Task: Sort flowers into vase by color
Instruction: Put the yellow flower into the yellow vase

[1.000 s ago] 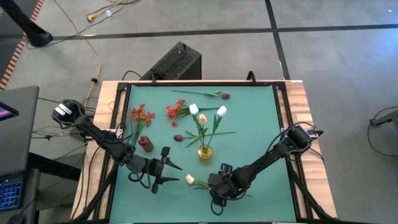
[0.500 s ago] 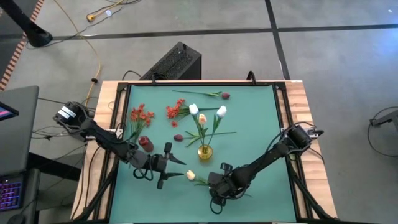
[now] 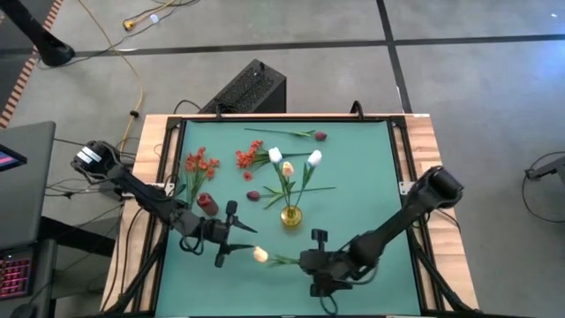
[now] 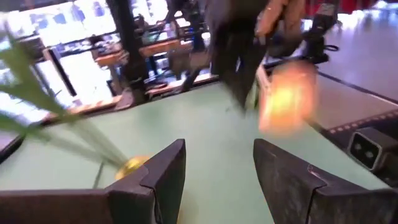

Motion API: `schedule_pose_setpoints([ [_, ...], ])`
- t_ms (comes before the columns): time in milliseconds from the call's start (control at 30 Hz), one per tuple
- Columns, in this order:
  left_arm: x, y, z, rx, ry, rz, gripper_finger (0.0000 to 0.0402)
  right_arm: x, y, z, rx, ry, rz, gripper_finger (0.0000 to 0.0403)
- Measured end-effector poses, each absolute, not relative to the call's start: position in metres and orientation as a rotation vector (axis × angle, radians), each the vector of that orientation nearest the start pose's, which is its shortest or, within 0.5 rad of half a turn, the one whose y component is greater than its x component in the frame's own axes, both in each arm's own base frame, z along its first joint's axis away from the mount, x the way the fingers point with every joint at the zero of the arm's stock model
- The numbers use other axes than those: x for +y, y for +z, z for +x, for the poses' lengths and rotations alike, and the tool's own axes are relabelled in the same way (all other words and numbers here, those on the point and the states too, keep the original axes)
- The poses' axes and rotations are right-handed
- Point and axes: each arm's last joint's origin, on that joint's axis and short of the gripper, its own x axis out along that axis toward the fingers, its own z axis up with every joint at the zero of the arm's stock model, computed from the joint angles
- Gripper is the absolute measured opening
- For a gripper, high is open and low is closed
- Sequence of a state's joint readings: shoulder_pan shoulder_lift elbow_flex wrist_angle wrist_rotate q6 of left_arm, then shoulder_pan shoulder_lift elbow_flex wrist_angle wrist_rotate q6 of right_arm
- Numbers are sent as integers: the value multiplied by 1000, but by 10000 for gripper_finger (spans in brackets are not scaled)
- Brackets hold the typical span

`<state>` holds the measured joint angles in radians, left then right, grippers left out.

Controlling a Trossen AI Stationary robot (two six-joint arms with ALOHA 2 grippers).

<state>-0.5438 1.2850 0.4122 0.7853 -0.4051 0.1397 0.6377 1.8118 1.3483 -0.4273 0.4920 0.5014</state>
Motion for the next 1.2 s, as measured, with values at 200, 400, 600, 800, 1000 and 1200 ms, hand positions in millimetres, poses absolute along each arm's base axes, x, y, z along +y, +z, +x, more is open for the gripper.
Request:
schedule_pose_setpoints([
  [200, -105, 203, 205, 6, -110, 87, 178, 200, 288, 325, 491, 0, -130, 24],
  [400, -106, 203, 204, 9, -146, 100, 178, 137, 299, 322, 236, 1, -116, 24],
  [600, -106, 203, 204, 9, -146, 110, 178, 75, 281, 301, -240, 50, 43, 24],
  [800, -105, 204, 205, -10, -135, 184, 178, 66, 256, 291, -301, 59, 37, 24],
  [1000, -97, 204, 209, 1, -118, 151, 178, 69, 256, 291, -325, 31, 8, 24],
  [1200, -93, 199, 211, 44, -111, 109, 178, 72, 250, 294, -323, 32, -28, 24],
])
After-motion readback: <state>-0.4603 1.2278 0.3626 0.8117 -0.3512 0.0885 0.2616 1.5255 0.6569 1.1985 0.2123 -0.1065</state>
